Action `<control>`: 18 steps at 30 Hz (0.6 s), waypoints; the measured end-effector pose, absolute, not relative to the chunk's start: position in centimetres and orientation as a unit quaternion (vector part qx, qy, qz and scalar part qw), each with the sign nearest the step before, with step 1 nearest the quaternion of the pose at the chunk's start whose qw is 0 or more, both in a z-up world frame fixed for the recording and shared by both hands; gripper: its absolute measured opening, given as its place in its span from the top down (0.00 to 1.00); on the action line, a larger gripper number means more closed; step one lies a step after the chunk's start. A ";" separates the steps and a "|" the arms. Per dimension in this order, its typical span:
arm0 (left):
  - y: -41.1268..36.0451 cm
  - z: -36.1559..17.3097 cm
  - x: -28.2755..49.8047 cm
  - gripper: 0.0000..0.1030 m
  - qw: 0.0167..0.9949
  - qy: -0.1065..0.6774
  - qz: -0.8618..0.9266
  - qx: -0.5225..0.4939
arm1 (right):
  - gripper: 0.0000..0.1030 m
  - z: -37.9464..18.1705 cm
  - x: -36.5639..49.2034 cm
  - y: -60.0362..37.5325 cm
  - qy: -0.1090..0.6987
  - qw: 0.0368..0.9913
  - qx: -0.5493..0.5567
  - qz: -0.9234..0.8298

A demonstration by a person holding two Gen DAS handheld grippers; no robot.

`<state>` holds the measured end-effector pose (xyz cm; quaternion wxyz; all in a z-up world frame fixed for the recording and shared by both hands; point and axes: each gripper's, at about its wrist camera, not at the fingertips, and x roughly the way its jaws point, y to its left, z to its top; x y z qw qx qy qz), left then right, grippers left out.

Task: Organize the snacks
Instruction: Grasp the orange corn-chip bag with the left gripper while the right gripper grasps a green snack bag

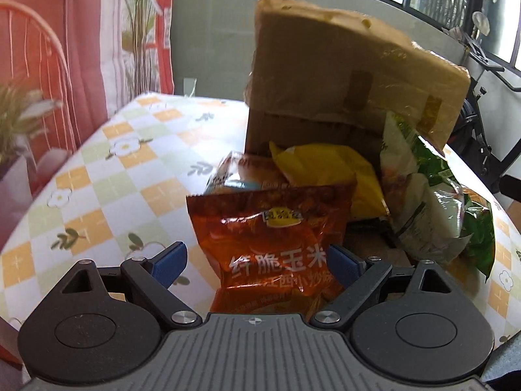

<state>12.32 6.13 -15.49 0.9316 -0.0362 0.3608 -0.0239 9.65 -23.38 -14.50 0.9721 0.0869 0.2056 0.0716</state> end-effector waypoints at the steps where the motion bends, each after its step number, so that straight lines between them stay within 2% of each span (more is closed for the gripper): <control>1: 6.4 -15.7 12.3 0.09 0.932 0.359 -0.028 -0.042 | 0.00 -14.7 9.7 -23.4 0.208 0.972 0.088 0.072; 16: 6.1 -18.8 13.7 0.09 0.914 0.392 -0.071 -0.082 | 0.00 -16.6 10.7 -22.9 0.232 0.963 0.109 0.082; 18: 5.8 -19.2 14.1 0.13 0.909 0.404 -0.074 -0.075 | 0.00 -16.8 10.7 -23.0 0.234 0.962 0.114 0.080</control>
